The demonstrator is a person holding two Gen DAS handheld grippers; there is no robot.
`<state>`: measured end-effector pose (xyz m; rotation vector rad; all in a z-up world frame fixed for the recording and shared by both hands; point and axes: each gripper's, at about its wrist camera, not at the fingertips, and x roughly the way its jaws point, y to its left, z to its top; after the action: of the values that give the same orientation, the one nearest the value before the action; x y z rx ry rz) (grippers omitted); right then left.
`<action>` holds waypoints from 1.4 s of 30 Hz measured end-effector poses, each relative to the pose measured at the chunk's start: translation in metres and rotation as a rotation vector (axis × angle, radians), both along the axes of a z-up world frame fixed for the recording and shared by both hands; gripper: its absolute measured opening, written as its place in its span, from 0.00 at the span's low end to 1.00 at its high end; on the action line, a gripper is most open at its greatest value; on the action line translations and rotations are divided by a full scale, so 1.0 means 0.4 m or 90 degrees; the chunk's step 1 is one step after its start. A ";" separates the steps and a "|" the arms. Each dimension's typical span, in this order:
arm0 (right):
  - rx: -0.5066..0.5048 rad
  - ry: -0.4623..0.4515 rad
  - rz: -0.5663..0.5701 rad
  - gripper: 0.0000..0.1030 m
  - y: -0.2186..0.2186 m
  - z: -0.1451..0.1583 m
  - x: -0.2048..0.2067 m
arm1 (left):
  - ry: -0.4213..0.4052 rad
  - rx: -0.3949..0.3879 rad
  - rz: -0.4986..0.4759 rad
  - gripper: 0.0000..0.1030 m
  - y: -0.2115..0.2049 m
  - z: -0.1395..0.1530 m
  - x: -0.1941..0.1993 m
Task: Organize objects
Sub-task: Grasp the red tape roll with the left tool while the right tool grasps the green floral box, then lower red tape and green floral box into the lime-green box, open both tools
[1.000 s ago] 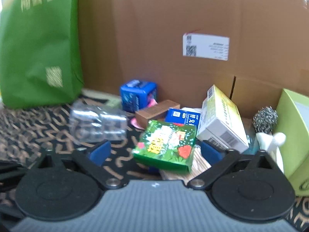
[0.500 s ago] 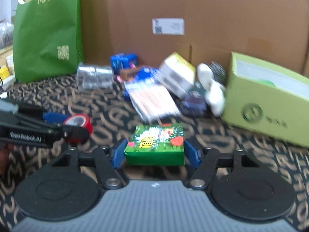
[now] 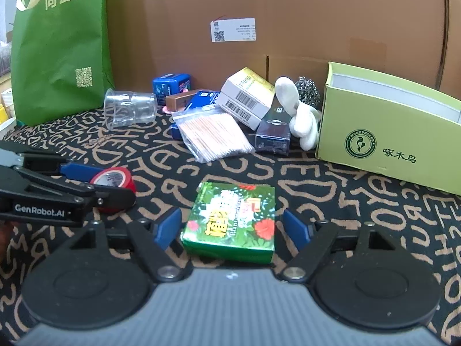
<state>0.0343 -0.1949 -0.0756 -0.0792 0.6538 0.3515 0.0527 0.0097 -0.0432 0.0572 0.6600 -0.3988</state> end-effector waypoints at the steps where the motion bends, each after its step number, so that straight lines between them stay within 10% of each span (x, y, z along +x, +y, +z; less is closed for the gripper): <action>1: 0.002 0.004 0.000 0.72 -0.001 -0.002 0.002 | -0.001 0.004 -0.001 0.51 -0.002 0.000 0.001; 12: 0.025 0.004 0.025 0.61 -0.034 0.012 -0.009 | 0.013 -0.017 -0.020 0.48 -0.027 0.030 0.012; 26: 0.011 -0.137 -0.092 0.60 -0.296 0.207 0.017 | -0.079 -0.066 -0.202 0.48 -0.289 0.216 0.105; 42: -0.044 -0.144 -0.213 0.60 -0.505 0.229 0.243 | 0.055 -0.076 -0.224 0.48 -0.582 0.178 0.387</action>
<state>0.1313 -0.3968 0.0160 -0.0721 0.4452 -0.0041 0.2076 -0.2232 0.0278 0.0426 0.7122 -0.7818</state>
